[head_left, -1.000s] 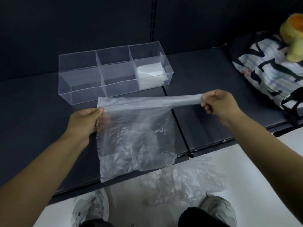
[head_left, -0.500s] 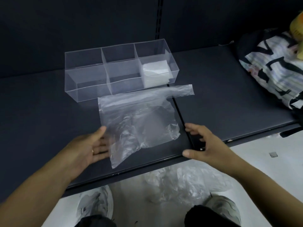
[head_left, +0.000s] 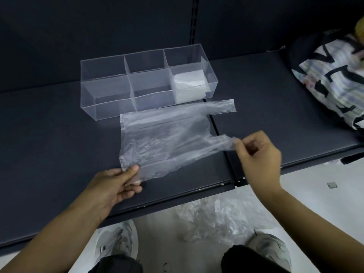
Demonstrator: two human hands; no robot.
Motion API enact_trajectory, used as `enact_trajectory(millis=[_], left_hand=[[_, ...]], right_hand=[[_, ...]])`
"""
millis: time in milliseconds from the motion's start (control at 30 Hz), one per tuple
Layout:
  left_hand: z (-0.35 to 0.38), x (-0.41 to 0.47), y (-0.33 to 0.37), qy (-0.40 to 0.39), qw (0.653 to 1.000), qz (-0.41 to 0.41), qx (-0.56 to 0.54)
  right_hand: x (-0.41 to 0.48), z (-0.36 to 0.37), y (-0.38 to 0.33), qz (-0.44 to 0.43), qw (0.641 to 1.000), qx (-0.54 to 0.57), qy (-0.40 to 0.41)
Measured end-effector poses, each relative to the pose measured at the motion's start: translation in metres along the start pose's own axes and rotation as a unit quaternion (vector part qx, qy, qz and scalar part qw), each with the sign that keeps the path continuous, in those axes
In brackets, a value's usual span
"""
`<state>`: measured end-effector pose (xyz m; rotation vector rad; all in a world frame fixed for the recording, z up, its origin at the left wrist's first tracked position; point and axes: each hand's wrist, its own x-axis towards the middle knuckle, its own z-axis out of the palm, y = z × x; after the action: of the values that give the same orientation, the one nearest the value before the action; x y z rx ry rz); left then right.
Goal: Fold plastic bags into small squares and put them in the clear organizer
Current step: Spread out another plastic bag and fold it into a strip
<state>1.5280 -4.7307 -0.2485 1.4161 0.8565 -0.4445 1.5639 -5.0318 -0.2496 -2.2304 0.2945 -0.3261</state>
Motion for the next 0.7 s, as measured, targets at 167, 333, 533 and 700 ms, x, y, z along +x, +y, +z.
enact_trajectory(millis=[167,333,533,700], left_hand=[[-0.004,0.002,-0.001,-0.003,0.998,0.027,0.061],[-0.008,0.000,0.002,-0.010,0.995,0.044,0.094],[-0.012,0.000,0.002,0.002,0.994,0.040,0.098],[-0.015,0.004,0.001,0.015,0.994,0.037,0.104]], right_hand=[[0.005,-0.028,0.025,0.033,0.999,0.008,-0.029],[0.013,-0.018,0.015,0.065,0.974,0.053,-0.211],[0.038,0.000,-0.012,0.005,0.951,0.015,-0.307],[0.050,-0.011,-0.009,0.180,0.918,0.251,-0.248]])
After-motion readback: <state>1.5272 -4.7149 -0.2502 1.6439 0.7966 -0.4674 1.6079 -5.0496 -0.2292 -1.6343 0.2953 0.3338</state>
